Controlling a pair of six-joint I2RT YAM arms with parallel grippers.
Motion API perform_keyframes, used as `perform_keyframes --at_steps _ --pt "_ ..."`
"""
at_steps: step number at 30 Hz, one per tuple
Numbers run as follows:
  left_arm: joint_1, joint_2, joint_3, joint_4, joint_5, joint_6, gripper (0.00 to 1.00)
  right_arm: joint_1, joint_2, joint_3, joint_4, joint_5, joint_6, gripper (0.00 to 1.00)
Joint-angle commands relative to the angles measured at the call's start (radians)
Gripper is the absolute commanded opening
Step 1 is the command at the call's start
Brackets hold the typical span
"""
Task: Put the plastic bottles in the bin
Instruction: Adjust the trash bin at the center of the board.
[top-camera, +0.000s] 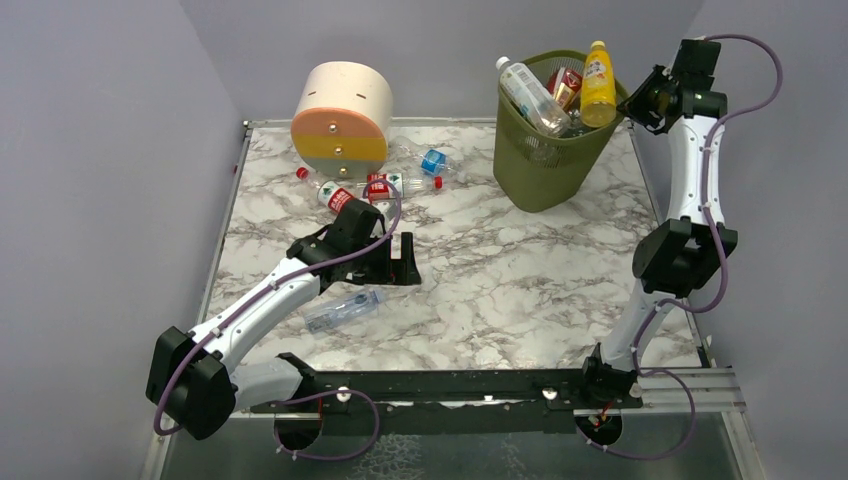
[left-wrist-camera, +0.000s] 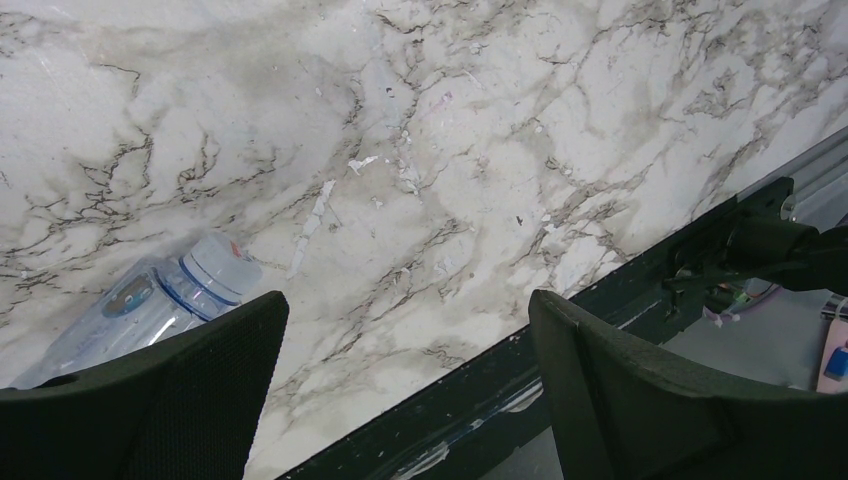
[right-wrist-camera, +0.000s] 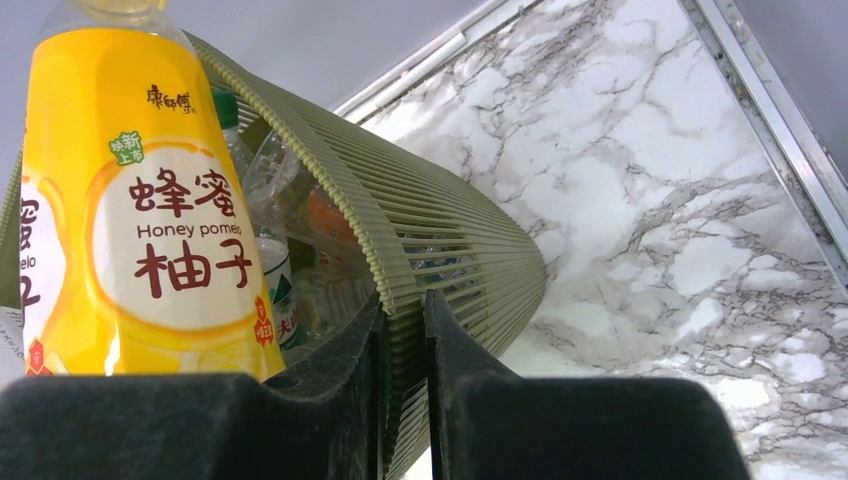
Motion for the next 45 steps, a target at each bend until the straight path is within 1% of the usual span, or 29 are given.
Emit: perform_keyframes --at_steps 1,6,11,23,24,25,27,28,29,30,33,38,42,45 --pt "0.006 -0.009 0.008 0.021 0.024 0.009 0.97 0.002 0.003 0.11 -0.041 -0.087 -0.004 0.16" --pt "0.006 -0.014 0.004 0.025 0.03 0.007 0.97 0.002 -0.001 0.152 -0.09 -0.134 -0.007 0.16" --pt "0.006 -0.021 0.0 0.027 0.035 0.004 0.97 0.002 -0.027 0.14 -0.123 -0.154 -0.024 0.16" --pt "0.007 -0.048 -0.016 0.028 0.059 -0.008 0.97 0.002 -0.207 -0.048 -0.111 -0.153 -0.049 0.17" --pt "0.005 -0.051 -0.017 0.028 0.06 -0.008 0.97 0.002 -0.217 -0.06 -0.111 -0.15 -0.051 0.21" --pt "0.006 -0.054 -0.017 0.025 0.06 -0.01 0.97 0.002 -0.227 -0.074 -0.109 -0.148 -0.053 0.29" --pt "0.007 -0.059 -0.019 0.023 0.059 -0.013 0.97 0.002 -0.244 -0.103 -0.101 -0.146 -0.055 0.4" --pt "0.005 -0.059 -0.018 0.022 0.057 -0.015 0.97 0.002 -0.251 -0.116 -0.098 -0.142 -0.056 0.48" --pt "0.006 -0.061 -0.016 0.02 0.056 -0.017 0.97 0.002 -0.258 -0.124 -0.095 -0.138 -0.058 0.54" --pt "0.007 -0.061 -0.015 0.019 0.056 -0.018 0.97 0.002 -0.264 -0.131 -0.094 -0.133 -0.06 0.58" --pt "0.006 -0.064 -0.008 0.012 0.051 -0.022 0.97 0.002 -0.283 -0.14 -0.088 -0.118 -0.059 0.64" --pt "0.006 -0.066 0.002 0.002 0.045 -0.022 0.97 0.002 -0.298 -0.105 -0.096 -0.079 -0.057 0.75" --pt "0.006 -0.067 0.012 -0.008 0.033 -0.023 0.97 0.002 -0.305 -0.051 -0.103 -0.081 -0.055 0.79" --pt "0.005 -0.057 0.035 -0.013 0.016 -0.017 0.97 0.002 -0.339 -0.06 -0.062 -0.123 -0.049 0.8"
